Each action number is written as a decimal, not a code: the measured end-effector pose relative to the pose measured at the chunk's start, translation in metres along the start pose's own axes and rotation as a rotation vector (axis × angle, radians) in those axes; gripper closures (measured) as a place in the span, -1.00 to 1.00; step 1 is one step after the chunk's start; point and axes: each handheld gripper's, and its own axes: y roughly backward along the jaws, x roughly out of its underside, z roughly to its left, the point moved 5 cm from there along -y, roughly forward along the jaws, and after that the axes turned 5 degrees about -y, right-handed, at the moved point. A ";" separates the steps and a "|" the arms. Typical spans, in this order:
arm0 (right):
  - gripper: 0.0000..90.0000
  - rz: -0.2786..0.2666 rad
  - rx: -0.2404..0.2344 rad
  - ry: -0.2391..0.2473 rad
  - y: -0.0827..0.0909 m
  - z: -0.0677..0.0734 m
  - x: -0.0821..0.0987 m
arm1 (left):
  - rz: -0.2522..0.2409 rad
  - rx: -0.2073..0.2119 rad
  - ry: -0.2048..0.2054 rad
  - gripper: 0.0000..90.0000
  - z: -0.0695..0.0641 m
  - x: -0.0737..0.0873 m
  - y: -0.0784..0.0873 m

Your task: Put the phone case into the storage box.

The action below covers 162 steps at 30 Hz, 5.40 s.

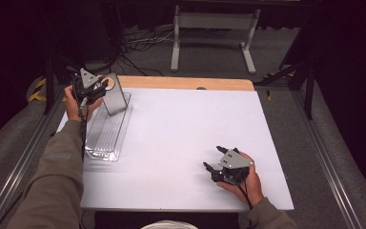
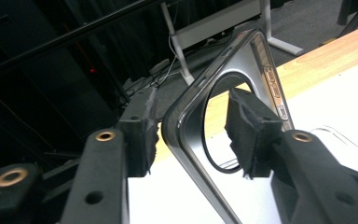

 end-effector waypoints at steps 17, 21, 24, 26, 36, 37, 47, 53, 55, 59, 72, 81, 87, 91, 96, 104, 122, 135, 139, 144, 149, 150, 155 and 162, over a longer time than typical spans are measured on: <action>-0.36 -0.007 0.002 0.003 0.002 0.000 -0.002 | -0.029 0.041 0.058 0.19 0.001 0.004 0.021; -0.36 -0.012 0.001 0.003 0.002 0.001 -0.003 | -0.017 0.061 0.064 0.30 -0.002 0.013 0.026; -0.36 -0.008 -0.002 0.005 0.002 0.001 -0.003 | -0.010 0.073 0.082 0.53 -0.001 0.019 0.027; -0.36 -0.008 -0.001 0.006 0.001 0.001 -0.003 | -0.002 0.092 0.092 0.59 0.000 0.022 0.025; -0.36 0.002 -0.005 0.006 0.000 0.002 -0.001 | 0.004 0.091 0.088 0.71 -0.007 0.023 0.013; -0.36 0.004 -0.005 0.005 0.000 0.002 -0.001 | 0.009 0.093 0.082 0.74 -0.008 0.022 0.012; -0.36 0.000 -0.002 0.001 0.002 0.000 -0.001 | 0.028 0.069 0.097 0.64 -0.007 0.023 0.005; -0.36 -0.007 0.001 0.004 0.003 0.000 -0.003 | 0.053 0.059 0.078 0.51 -0.010 0.024 0.002; -0.36 -0.007 0.001 0.002 0.003 0.000 -0.003 | 0.051 0.051 0.083 0.48 -0.010 0.024 0.002; -0.36 -0.008 0.002 0.007 0.003 0.000 -0.003 | 0.040 0.043 0.100 0.27 -0.007 0.023 0.006; -0.36 -0.033 0.011 0.010 0.006 0.000 -0.007 | -0.044 0.065 0.102 -0.11 -0.010 0.013 0.029; -0.36 -0.044 0.026 0.007 0.008 -0.003 -0.008 | -0.118 0.062 0.122 -0.18 -0.013 0.005 0.050; -0.36 -0.049 0.030 0.005 0.010 -0.005 -0.009 | -0.146 0.089 0.141 -0.24 -0.020 0.007 0.058; -0.36 -0.050 0.031 0.007 0.010 -0.004 -0.009 | -0.158 0.102 0.144 -0.29 -0.023 0.010 0.064; -0.36 -0.056 0.036 0.006 0.011 -0.005 -0.010 | -0.165 0.118 0.145 -0.37 -0.025 0.010 0.068; -0.36 -0.058 0.032 0.007 0.012 -0.005 -0.010 | -0.150 0.151 0.115 -0.68 -0.033 0.011 0.070; -0.36 -0.072 0.032 0.010 0.014 -0.004 -0.013 | -0.148 0.182 0.107 -0.86 -0.043 0.014 0.079; -0.37 -0.083 0.033 0.011 0.016 -0.004 -0.014 | -0.195 0.225 0.075 -0.87 -0.056 0.010 0.096; -0.38 -0.086 0.034 0.015 0.016 -0.004 -0.014 | -0.210 0.239 0.070 -0.90 -0.059 0.009 0.101; -0.40 -0.090 0.037 0.013 0.017 -0.004 -0.015 | -0.221 0.250 0.075 -0.88 -0.061 0.008 0.105; -0.42 -0.097 0.044 0.008 0.018 -0.005 -0.016 | -0.222 0.261 0.049 -0.88 -0.066 0.008 0.110; -0.43 -0.096 0.044 0.007 0.018 -0.005 -0.015 | -0.223 0.266 0.051 -0.89 -0.068 0.008 0.111; -0.44 -0.101 0.040 0.011 0.018 -0.004 -0.016 | -0.231 0.278 0.035 -0.89 -0.071 0.008 0.116; -0.52 -0.099 0.050 0.007 0.018 -0.003 -0.016 | -0.241 0.292 0.017 -0.89 -0.077 0.007 0.125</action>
